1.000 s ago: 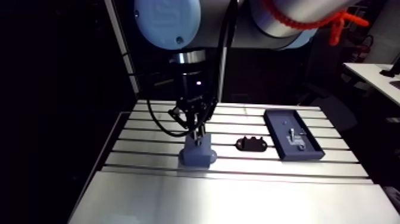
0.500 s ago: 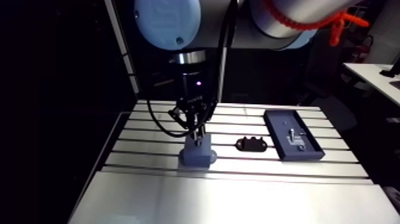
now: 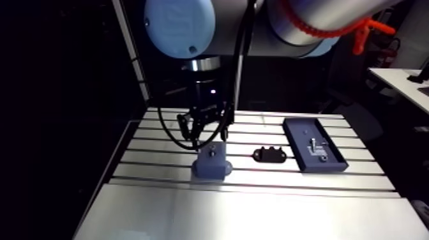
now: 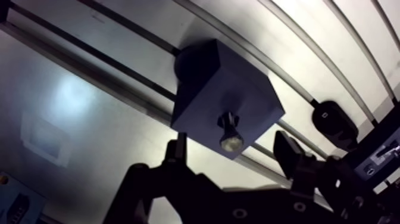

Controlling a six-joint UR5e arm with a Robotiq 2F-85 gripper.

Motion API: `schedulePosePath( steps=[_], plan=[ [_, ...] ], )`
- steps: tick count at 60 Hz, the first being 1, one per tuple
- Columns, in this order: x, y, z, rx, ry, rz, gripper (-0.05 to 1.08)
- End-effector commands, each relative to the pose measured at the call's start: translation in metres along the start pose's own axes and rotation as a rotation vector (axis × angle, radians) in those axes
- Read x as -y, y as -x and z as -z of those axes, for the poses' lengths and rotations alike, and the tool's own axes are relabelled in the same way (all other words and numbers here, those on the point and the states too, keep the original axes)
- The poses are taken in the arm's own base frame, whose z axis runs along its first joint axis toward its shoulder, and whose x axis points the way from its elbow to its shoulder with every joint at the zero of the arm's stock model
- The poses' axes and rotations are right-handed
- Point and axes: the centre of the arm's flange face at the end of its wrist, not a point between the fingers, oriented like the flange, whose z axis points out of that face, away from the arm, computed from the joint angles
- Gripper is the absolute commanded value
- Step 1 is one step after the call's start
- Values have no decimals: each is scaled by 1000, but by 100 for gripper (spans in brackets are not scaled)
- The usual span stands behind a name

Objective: Pick up the M10 bolt and insert it into the hex recess until seated.

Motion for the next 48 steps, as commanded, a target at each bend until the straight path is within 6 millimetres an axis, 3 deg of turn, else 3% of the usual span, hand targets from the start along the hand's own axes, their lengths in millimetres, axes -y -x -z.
schedulePosePath(
  steps=[1, 48],
  plan=[
    [0, 0, -1, 1, 0, 2, 1],
    [0, 0, 5, -10, 2, -9, 1]
  ],
)
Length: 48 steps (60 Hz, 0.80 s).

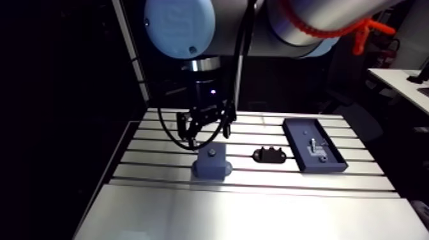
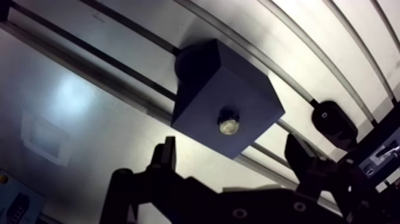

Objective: Pick up the M10 bolt and insert it into the hex recess until seated.

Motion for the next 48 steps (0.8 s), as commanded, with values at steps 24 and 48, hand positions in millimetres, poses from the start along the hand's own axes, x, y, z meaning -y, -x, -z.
schedulePosePath(
  steps=[24, 48],
  plan=[
    [2, 11, 50, -36, 10, -313, 10],
    [18, 13, 38, -94, -80, -485, 106]
  ],
)
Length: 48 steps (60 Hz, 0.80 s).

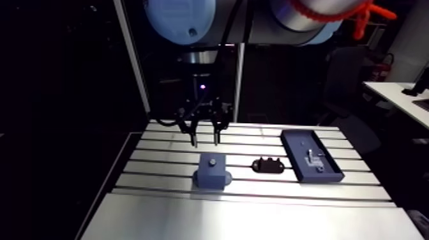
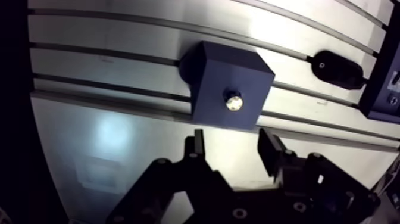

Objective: Pick up the M10 bolt and insert it into the hex recess until seated.

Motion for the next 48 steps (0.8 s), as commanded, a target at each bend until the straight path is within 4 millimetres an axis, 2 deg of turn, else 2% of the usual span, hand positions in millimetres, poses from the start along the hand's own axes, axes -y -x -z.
schedulePosePath(
  steps=[1, 48],
  plan=[
    [7, 5, -10, -33, -46, -85, 107],
    [0, 13, -32, -48, -6, -103, 108]
  ],
)
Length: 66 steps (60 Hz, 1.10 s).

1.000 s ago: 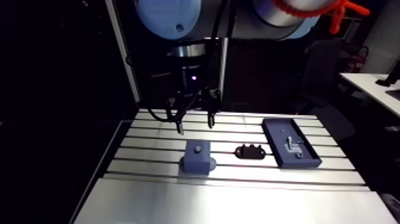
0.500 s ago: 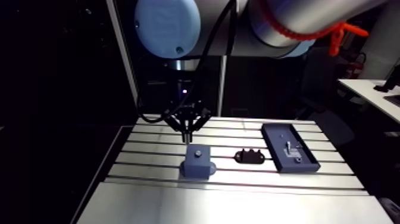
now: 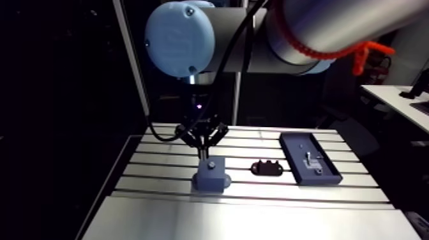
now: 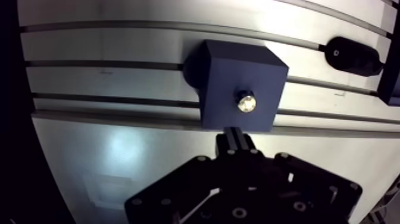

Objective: Pick up the M10 bolt and insert it into the hex recess until seated.

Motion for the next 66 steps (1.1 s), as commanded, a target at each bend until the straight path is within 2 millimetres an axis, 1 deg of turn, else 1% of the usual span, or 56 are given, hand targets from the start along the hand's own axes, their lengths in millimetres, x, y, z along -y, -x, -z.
schedulePosePath(
  steps=[1, 7, 14, 41, 51, 66],
  plan=[
    [-3, 1, -6, -17, 6, -3, 108],
    [-3, 2, -9, -32, 4, -6, 108],
    [-5, -1, -8, -70, 10, -9, 108],
    [-5, 1, -11, -62, 11, -11, 108],
    [-5, 3, -18, -50, 10, -10, 108],
    [-9, 3, -21, -43, 8, -16, 108]
  ],
)
